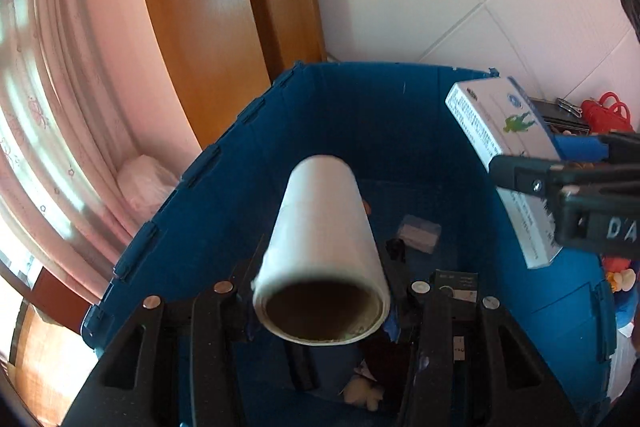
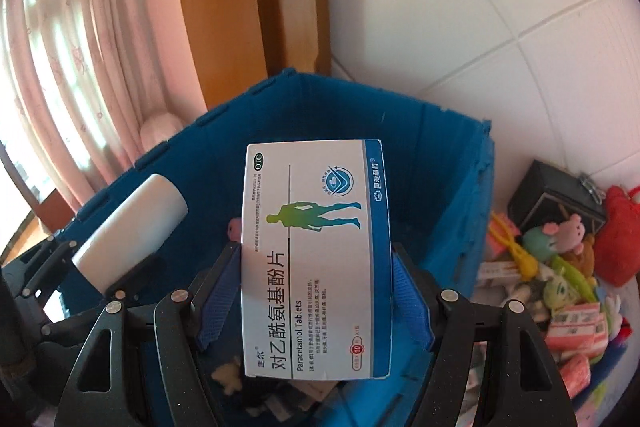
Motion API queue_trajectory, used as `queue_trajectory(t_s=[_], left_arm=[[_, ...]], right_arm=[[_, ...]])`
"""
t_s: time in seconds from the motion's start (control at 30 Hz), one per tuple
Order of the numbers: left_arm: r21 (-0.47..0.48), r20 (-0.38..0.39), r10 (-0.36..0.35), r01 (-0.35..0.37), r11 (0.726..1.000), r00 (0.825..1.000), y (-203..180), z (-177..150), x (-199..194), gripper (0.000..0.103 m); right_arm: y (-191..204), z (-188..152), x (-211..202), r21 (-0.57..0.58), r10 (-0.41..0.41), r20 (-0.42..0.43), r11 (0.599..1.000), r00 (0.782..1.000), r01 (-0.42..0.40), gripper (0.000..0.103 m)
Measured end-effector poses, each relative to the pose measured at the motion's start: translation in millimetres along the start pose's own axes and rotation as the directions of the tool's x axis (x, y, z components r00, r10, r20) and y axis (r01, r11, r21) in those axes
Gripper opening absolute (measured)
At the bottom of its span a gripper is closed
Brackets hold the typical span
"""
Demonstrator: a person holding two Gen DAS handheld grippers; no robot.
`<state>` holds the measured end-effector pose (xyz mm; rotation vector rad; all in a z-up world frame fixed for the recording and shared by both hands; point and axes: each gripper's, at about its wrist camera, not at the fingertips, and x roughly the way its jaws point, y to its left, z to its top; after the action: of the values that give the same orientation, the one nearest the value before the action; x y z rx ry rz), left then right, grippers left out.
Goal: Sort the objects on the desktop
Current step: 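Carry the white tube and paracetamol box into the crate and open both tools, then withdraw both tools from the crate back toward the pile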
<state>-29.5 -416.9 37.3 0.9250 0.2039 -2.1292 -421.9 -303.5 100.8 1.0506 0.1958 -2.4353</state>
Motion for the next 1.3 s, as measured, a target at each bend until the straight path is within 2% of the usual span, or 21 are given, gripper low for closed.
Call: queue_trajectory(t_s=[0.17, 0.2, 0.27, 0.4, 0.73, 0.8, 0.83, 0.87, 0.97, 1.17, 1.3], left_arm=[[-0.019, -0.058, -0.037, 0.036, 0.999, 0.998, 17.9, -3.4, 22.7, 0.044], [-0.017, -0.061, -0.044, 0.043, 0.999, 0.997, 18.8, -3.8, 24.8, 0.044], [-0.010, -0.061, -0.057, 0.057, 0.998, 0.996, 18.3, -4.7, 26.6, 0.044], [-0.005, -0.038, -0.076, 0.076, 0.997, 0.996, 11.9, -3.3, 17.3, 0.044], [-0.024, -0.007, -0.086, 0.086, 0.996, 0.996, 10.6, -13.7, 5.1, 0.045], [-0.027, 0.001, -0.090, 0.090, 0.996, 0.996, 11.5, -15.1, 2.1, 0.045], [-0.030, 0.003, -0.090, 0.090, 0.995, 0.996, 11.7, -15.8, 0.7, 0.045], [-0.031, 0.004, -0.088, 0.088, 0.996, 0.996, 11.9, -16.0, -0.2, 0.045], [-0.039, 0.014, -0.084, 0.085, 0.996, 0.996, 12.0, -18.8, -4.2, 0.048], [-0.096, 0.057, -0.095, 0.101, 0.990, 0.994, 18.0, -25.9, -18.8, 0.051], [-0.131, 0.130, -0.096, 0.113, 0.985, 0.987, 19.6, -31.3, -36.8, 0.052]], right_arm=[[16.4, -26.4, 45.6, 0.002, -0.017, -0.184, 1.000, 0.983, 0.018, 0.072], [17.0, -28.5, 46.0, -0.007, -0.026, -0.185, 1.000, 0.982, 0.025, 0.072], [24.1, -32.3, 44.3, -0.078, -0.126, -0.189, 0.991, 0.974, 0.113, 0.072], [23.8, -36.5, 37.9, -0.113, -0.162, -0.206, 0.984, 0.965, 0.141, 0.072], [44.2, -36.5, 17.6, -0.202, -0.255, -0.098, 0.952, 0.962, 0.232, 0.073], [48.1, -37.4, 13.7, -0.219, -0.270, -0.076, 0.944, 0.960, 0.249, 0.080], [49.8, -37.4, 11.6, -0.223, -0.275, -0.065, 0.941, 0.959, 0.255, 0.089], [51.0, -38.0, 9.4, -0.227, -0.276, -0.053, 0.939, 0.960, 0.258, 0.094], [54.5, -39.5, 1.6, -0.235, -0.277, -0.030, 0.936, 0.960, 0.263, 0.101], [56.5, -44.9, -19.6, -0.229, -0.278, 0.036, 0.933, 0.960, 0.278, 0.102], [57.0, -51.8, -42.6, -0.219, -0.281, 0.127, 0.927, 0.951, 0.303, 0.103]])
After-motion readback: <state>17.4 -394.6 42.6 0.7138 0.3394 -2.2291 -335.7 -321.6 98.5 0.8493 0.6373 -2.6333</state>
